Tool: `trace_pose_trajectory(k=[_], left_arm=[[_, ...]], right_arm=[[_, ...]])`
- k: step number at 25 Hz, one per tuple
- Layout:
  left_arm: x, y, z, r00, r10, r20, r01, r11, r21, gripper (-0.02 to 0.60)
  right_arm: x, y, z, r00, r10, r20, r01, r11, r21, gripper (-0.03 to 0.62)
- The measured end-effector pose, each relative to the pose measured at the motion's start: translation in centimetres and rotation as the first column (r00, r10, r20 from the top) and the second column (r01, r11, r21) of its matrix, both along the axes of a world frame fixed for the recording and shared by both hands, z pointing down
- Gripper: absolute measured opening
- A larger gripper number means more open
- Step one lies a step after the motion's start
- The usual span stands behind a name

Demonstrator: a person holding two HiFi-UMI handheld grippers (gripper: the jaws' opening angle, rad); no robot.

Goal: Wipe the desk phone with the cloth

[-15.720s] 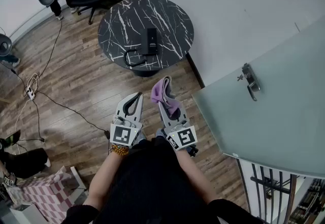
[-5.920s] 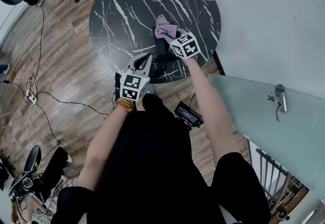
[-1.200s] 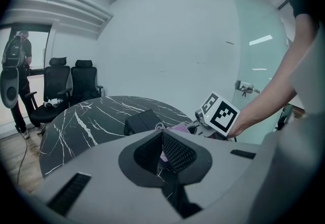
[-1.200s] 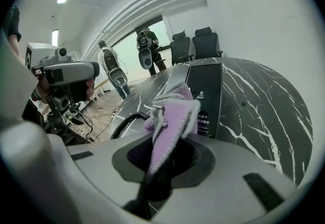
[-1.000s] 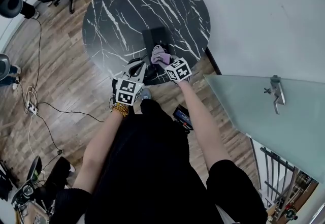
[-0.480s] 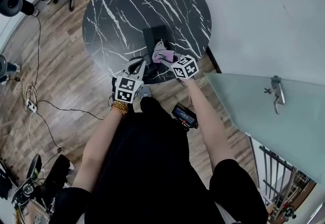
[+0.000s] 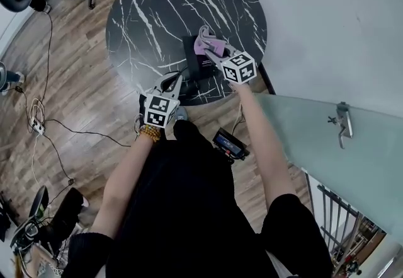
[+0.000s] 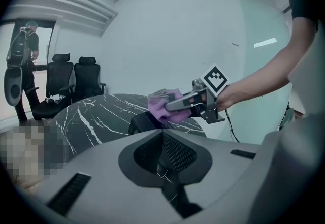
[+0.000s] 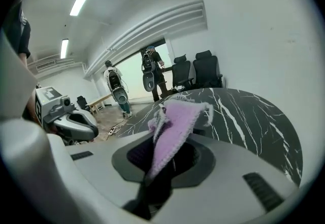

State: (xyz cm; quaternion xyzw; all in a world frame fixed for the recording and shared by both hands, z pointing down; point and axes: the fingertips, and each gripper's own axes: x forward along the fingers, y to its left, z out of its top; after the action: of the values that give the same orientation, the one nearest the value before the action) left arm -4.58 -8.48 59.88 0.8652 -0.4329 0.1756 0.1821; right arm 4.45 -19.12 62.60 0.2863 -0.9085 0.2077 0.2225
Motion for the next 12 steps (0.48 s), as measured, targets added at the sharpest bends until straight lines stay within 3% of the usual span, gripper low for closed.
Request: trace_pose_trajectory(k=[7,12], left_arm=[[0.1,-1.2,-0.1,1.000,-0.002,-0.008,0.002,1.000,-0.003,0.014],[0.5,-2.2,-0.3,1.000,0.007,-0.008,-0.007,1.000,0.005,0.014]], right_arm=[[0.4,-2.7,1.3,0.998,0.050,-0.038,-0.051,0.999,-0.021,0.080],[-0.2,-2.8,2.7,0.996,0.023,-0.082,-0.026,0.999,-0.040,0.081]])
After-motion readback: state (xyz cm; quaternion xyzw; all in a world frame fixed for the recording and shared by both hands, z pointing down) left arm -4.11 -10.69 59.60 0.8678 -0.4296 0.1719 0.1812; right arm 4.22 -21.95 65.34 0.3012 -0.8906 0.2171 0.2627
